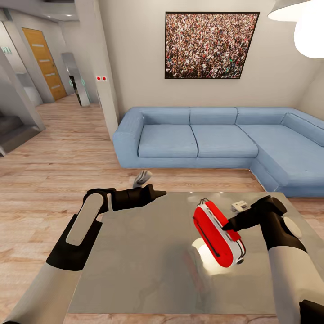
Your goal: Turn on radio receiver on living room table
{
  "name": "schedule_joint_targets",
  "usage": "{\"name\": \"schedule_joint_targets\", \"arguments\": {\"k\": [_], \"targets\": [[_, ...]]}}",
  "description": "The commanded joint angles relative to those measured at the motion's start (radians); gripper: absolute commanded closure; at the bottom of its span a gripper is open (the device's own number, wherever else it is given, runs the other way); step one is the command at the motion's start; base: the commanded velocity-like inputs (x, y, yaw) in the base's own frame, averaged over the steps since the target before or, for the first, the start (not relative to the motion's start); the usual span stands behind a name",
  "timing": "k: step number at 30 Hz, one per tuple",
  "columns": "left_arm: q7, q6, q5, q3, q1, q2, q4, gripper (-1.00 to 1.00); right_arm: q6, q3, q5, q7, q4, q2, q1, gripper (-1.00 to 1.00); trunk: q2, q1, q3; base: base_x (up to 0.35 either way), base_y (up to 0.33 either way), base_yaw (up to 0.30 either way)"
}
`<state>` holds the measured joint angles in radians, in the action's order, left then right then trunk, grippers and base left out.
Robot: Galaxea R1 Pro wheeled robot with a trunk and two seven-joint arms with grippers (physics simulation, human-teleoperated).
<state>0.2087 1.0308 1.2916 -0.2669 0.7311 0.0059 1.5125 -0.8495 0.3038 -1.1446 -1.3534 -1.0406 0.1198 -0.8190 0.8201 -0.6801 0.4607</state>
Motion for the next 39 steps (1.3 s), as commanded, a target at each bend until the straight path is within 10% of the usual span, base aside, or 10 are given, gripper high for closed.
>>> {"name": "schedule_joint_targets", "arguments": {"k": [1,22,23,28,39], "targets": [[-0.001,0.000,0.000,0.000,0.000,0.000,0.000,1.00,-0.003,0.000,0.001,0.000,0.000,0.000,0.000,1.00,0.000,0.000,0.000,0.000,0.000,0.000],[-0.001,0.000,0.000,0.002,0.000,0.000,0.000,1.00,0.076,0.006,0.032,0.086,0.078,-0.010,0.000,1.00,0.000,0.000,0.000,0.000,0.000,0.000],[-0.001,0.000,0.000,0.001,0.000,0.000,0.000,1.00,0.132,0.006,0.087,0.190,0.207,-0.007,0.000,1.00,0.000,0.000,0.000,0.000,0.000,0.000],[-0.002,0.000,0.000,0.001,0.000,0.000,0.001,1.00,0.156,0.006,0.145,0.247,0.289,-0.002,0.000,1.00,0.000,0.000,0.000,0.000,0.000,0.000],[-0.002,0.000,0.000,0.000,0.000,0.000,0.002,1.00,0.249,0.006,0.182,0.344,0.396,-0.001,0.000,1.00,0.000,0.000,0.000,0.000,0.000,0.000]]}}
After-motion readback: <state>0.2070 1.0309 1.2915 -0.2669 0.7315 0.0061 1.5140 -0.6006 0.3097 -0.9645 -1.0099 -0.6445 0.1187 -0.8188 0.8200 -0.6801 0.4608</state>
